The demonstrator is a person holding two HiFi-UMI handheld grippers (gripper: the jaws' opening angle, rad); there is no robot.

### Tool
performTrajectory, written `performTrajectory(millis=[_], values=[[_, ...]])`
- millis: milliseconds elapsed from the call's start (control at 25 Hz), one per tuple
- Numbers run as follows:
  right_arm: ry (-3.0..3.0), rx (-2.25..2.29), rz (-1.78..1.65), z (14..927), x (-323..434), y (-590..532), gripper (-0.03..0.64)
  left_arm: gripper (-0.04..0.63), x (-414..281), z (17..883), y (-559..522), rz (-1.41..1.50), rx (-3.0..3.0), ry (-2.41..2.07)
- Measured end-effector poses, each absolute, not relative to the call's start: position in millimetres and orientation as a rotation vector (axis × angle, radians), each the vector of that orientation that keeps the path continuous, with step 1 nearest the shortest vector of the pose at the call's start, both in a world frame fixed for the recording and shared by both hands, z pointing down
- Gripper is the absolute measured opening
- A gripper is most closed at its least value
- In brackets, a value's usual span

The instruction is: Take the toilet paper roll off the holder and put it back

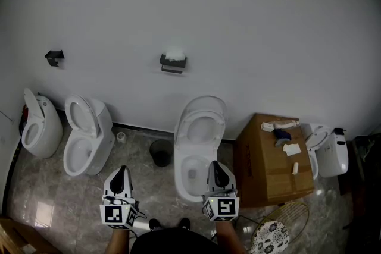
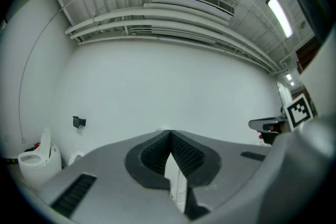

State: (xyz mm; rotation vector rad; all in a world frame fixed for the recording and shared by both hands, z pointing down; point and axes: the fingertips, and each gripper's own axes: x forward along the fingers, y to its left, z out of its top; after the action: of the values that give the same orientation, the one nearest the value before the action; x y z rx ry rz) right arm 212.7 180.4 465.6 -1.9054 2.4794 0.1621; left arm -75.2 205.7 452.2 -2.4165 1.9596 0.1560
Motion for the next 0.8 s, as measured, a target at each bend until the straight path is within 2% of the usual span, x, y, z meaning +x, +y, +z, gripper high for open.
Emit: performTrajectory(millis=[200,320,440,640,800], values=[[2.484,-1.912,0.163,466,213,178,-0.004,0.003,-72,450,204,0.141,-2.432,1.962],[2.501,-1.894,0.155,466,209,178,0.058,0.003,-72,451,204,0.143,-2.434,1.949],[2.512,-1.879,0.158,465,207,178,0.079,0.003,-73,459,204,0.148,-2.438,1.938],[2.516,-1.869,0.144,467,207,176,0.160,0.003,-72,461,204,0.143,-2.443,1.937],[2.524,-1.858,0.145,465,207,177,0.197,0.003,-70,460,204,0.141,-2.442,1.934]])
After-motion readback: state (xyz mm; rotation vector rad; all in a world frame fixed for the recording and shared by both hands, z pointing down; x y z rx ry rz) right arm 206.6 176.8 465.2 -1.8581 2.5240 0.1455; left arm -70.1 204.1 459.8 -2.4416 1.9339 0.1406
